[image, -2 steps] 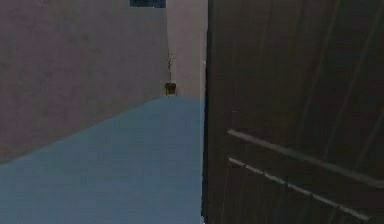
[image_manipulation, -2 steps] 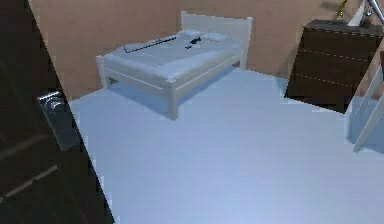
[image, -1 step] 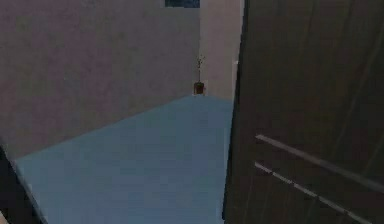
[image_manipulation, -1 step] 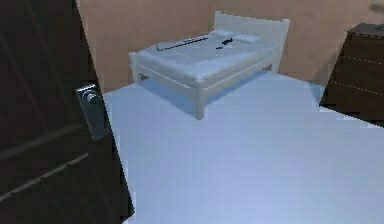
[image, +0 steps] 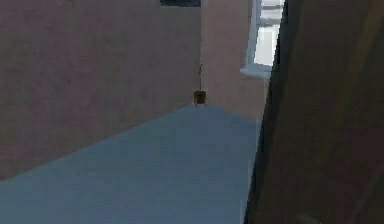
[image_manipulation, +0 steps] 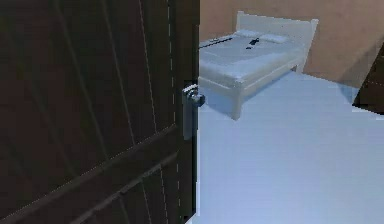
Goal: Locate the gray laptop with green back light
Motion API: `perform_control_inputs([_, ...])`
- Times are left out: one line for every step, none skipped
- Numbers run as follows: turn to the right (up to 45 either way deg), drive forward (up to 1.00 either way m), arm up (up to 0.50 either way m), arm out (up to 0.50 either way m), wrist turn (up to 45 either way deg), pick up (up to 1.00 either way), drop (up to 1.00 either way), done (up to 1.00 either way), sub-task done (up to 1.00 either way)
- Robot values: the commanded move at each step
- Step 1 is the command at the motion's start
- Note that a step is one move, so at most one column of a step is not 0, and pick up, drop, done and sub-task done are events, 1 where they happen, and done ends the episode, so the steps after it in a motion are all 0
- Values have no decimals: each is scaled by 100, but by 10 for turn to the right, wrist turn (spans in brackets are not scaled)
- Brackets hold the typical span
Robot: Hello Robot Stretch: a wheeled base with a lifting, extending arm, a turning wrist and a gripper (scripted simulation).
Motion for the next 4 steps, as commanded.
perform_control_inputs([-420, 0, 0, 0, 0, 0, 0, 0, 0])
perform_control_inputs([0, 45, 0, 0, 0, 0, 0, 0, 0])
perform_control_inputs([-450, 0, 0, 0, 0, 0, 0, 0, 0])
perform_control_inputs([-90, 0, 0, 0, 0, 0, 0, 0, 0])
